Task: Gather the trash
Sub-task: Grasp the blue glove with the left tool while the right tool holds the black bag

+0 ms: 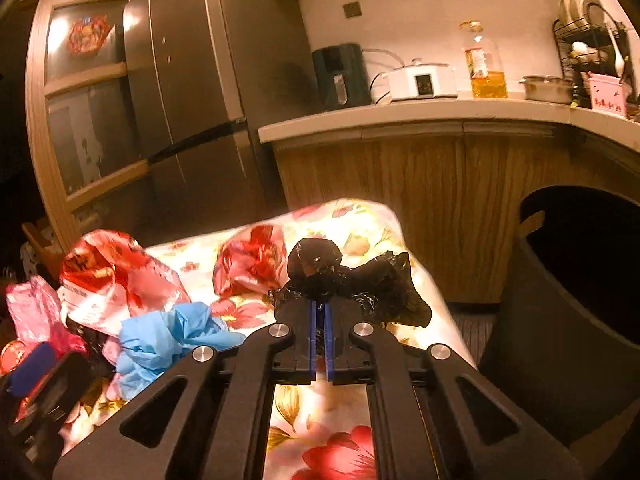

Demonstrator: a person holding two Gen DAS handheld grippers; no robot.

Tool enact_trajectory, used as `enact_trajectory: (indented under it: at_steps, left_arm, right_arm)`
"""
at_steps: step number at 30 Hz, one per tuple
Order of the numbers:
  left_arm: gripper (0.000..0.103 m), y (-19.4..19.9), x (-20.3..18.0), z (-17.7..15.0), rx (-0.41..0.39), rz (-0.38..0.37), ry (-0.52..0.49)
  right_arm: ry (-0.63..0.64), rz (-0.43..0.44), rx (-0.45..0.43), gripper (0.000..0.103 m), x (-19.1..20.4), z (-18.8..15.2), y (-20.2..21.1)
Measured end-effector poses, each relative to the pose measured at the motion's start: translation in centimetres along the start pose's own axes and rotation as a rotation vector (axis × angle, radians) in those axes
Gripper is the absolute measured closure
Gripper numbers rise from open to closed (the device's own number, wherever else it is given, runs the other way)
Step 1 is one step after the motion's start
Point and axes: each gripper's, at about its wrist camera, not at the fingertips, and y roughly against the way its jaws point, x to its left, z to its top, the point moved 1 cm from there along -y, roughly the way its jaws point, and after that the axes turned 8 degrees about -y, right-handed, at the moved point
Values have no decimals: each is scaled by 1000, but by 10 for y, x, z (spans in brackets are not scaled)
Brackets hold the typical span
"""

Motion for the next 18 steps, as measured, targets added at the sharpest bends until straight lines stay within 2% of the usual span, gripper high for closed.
enact_trajectory:
  at_steps: [5,9,14,18]
  left_arm:
    - [26,-22,-12,9,23,5,-24]
    - [36,-38,-18,11,58,4,-42]
    - [65,-50,-16,2,116,-24,-34]
    - [78,-49,-11,0,121,-41,-17]
  right_arm:
    - [-6,9,-44,99,-6,6,27]
    - [-16,19,-65,99,-9,8,42]
    - [-16,30,-72,99,-10,6,52]
    - [-17,32,-71,99,-12,5,56]
